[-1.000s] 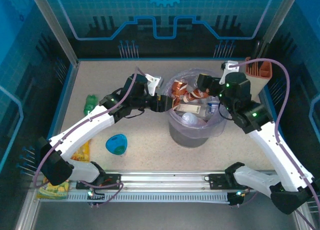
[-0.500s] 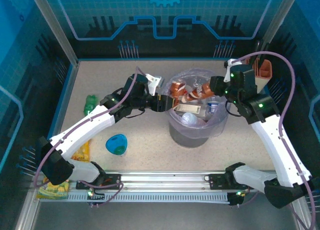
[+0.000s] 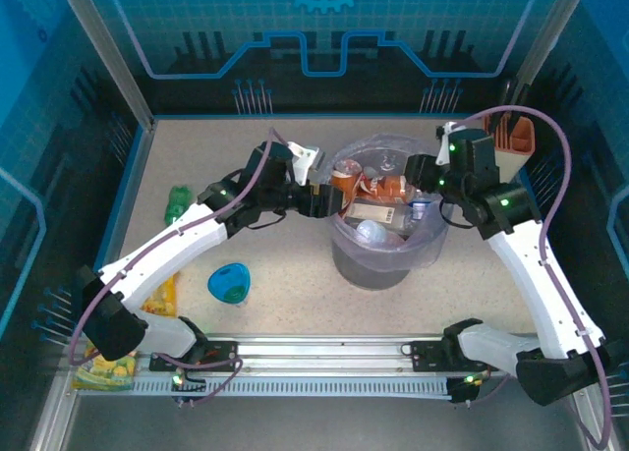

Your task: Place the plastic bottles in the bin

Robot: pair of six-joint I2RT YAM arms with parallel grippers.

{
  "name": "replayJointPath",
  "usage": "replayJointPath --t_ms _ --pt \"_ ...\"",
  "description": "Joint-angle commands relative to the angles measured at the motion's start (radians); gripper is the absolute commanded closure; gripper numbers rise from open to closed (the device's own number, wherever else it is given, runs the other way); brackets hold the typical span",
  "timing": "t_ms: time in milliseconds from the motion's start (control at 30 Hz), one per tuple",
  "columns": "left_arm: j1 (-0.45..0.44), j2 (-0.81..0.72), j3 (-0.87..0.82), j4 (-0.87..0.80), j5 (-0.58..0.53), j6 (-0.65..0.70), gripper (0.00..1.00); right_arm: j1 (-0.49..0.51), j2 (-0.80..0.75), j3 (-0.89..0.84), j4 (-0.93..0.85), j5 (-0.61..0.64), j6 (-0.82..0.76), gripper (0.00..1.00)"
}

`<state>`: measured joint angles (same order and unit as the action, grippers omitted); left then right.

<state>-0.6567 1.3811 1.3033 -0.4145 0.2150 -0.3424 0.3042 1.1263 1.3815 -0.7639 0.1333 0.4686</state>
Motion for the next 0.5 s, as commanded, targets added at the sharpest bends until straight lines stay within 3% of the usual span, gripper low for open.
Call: replayJointPath --t_ms 0,133,267,367,467 --pt "-0.003 -0.018 0.087 -0.077 -0.040 0.060 0.16 -0.023 0.017 0.107 -0.020 -0.024 -0.056 0.46" --pt "0.000 -0.038 0.168 -0.196 -0.093 0.130 0.09 -0.026 0.053 0.154 0.006 -0.048 -0.083 0.35" --pt "0.036 -0.058 0.226 -0.309 -0.145 0.160 0.08 -0.028 0.085 0.162 0.064 -0.102 -0.084 0.33" --pt "0.111 -0.077 0.259 -0.404 -0.207 0.151 0.07 -0.030 0.117 0.172 0.086 -0.145 -0.088 0.31" --pt "0.256 -0.086 0.271 -0.526 -0.291 0.141 0.03 -0.033 0.144 0.184 0.096 -0.189 -0.099 0.30"
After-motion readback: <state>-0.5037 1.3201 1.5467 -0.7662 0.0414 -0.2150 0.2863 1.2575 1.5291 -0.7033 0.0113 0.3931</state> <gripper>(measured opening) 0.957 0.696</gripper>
